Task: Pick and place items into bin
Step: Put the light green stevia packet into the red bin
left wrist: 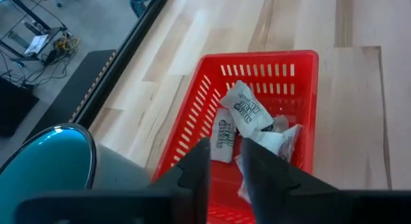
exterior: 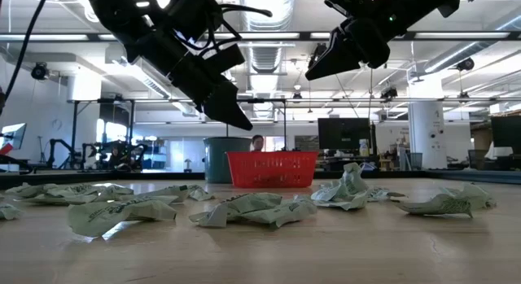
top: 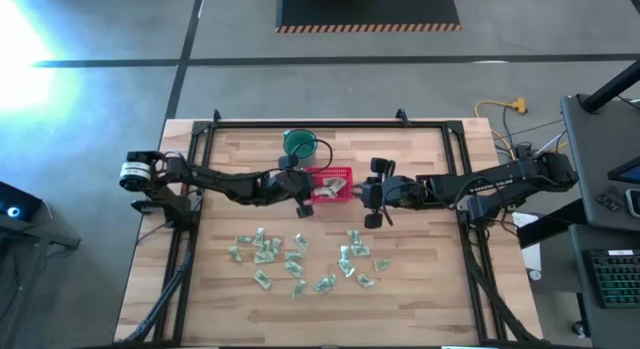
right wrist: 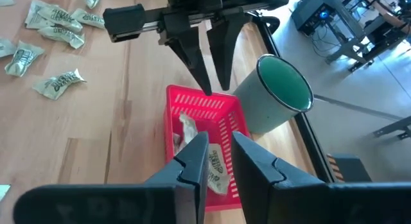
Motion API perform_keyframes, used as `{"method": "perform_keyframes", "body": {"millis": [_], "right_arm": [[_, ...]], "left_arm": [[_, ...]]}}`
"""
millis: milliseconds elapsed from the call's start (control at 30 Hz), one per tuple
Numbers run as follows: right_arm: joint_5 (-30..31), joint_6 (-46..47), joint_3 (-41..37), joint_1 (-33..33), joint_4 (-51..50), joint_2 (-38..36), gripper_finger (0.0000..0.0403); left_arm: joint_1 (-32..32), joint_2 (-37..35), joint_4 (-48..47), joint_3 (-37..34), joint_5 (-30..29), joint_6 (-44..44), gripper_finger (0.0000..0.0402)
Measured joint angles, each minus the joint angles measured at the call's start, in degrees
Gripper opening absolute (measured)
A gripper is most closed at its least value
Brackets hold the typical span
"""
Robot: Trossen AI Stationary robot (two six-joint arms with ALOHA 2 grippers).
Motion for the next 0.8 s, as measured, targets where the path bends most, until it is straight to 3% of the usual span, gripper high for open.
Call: {"method": "perform_keyframes", "body": {"millis": [167,467,800], "right_arm": [[-2.7,4.7,0.0,0.1,-1.5,0.0,0.0057],[-26.2,15.4,-0.5,0.2,-12.0,1.3,0.0064],[-27.2,17.6,-0.7,4.1,-13.1,5.1,0.0079]], "left_arm": [[-0.4,-0.6,-0.1,0.2,-0.1,-0.1,0.0123],[-4.5,-8.0,-11.4,-0.5,1.5,-6.3,0.0134],[-10.8,-13.1,-14.8,-3.2,3.7,-12.1,0.0134]]}}
